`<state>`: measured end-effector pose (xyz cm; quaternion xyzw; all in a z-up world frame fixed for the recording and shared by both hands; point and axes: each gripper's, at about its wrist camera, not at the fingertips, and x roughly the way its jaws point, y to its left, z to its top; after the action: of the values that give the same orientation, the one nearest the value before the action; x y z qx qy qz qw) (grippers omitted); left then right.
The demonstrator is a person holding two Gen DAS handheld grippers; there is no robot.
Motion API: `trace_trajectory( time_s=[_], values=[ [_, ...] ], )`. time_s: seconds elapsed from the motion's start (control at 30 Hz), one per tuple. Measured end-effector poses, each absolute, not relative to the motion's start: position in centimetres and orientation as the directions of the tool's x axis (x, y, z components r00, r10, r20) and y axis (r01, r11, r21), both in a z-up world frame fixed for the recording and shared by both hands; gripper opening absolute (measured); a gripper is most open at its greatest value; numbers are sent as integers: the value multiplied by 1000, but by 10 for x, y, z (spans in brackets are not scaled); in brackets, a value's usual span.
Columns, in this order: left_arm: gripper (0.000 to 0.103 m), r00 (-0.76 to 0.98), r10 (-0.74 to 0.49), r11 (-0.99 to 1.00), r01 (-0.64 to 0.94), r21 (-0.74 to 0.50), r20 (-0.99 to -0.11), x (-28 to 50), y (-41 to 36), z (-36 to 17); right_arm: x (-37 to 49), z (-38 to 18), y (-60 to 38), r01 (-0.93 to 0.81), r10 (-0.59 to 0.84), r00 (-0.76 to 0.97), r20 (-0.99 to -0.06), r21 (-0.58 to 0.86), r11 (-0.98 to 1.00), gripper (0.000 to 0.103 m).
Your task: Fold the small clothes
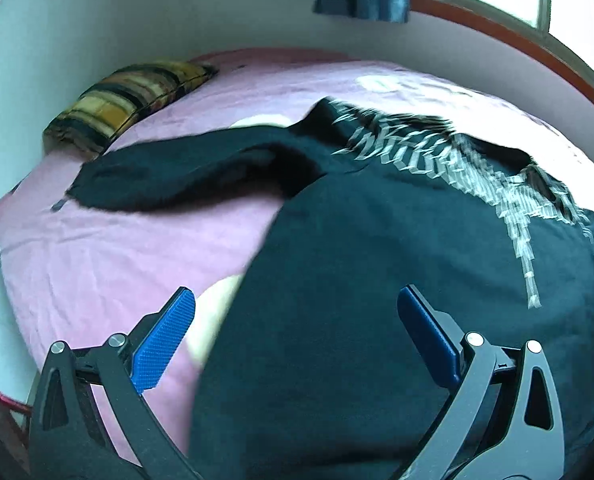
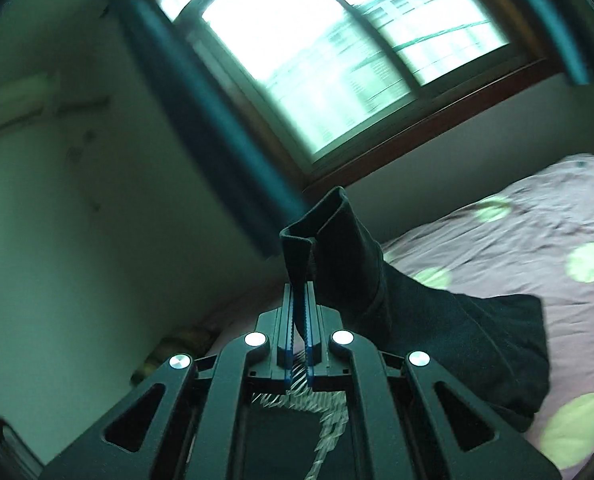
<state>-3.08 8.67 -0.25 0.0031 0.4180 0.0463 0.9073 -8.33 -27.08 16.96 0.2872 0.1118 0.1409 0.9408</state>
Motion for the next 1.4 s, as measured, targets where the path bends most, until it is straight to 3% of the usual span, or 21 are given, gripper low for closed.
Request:
trace_trajectory(
  time_s=[0.17, 0.5, 0.63, 0.73, 0.8, 0.93, 1.03, 1.2, 1.3, 1.4],
  values=[
    [101, 654, 128, 988, -150, 39, -745, -40, 123, -1, -46, 147, -165, -311, 477, 845, -242, 502, 807, 4],
    [101, 674, 117, 987, -161, 10, -729, -42, 138, 7, 31, 44, -30, -351, 530, 608, -591, 398, 848, 4],
    [101, 669, 99, 991, -136, 9, -736, -42, 131, 3, 36, 15, -1, -375, 546, 521, -656, 399, 837, 4],
    [101, 665, 99, 992, -128, 17, -740, -41, 128, 0, 37, -6, 17, -399, 550, 422, -720, 397, 827, 13],
    [101, 659, 94, 992, -123, 16, -746, -41, 127, -3, 34, -13, 14, -408, 598, 378, -707, 453, 793, 22],
    [101, 659, 84, 994, -112, 13, -748, -40, 125, -6, 23, 8, -28, -417, 718, 337, -609, 587, 694, 28],
    [101, 676, 82, 995, -102, 17, -732, -40, 121, -3, 4, 38, -92, -432, 739, 422, -526, 599, 674, 45],
    [101, 691, 41, 998, -65, -5, -722, -32, 105, 1, 2, 57, -249, -258, 568, 684, -458, 576, 776, 55],
    [101, 691, 27, 999, -50, -11, -723, -23, 91, 1, 30, 21, -359, 0, 418, 752, -509, 635, 773, 55],
    [101, 683, 26, 999, -51, -12, -730, -16, 80, -1, 60, -14, -406, 93, 422, 730, -537, 690, 717, 55]
  ],
)
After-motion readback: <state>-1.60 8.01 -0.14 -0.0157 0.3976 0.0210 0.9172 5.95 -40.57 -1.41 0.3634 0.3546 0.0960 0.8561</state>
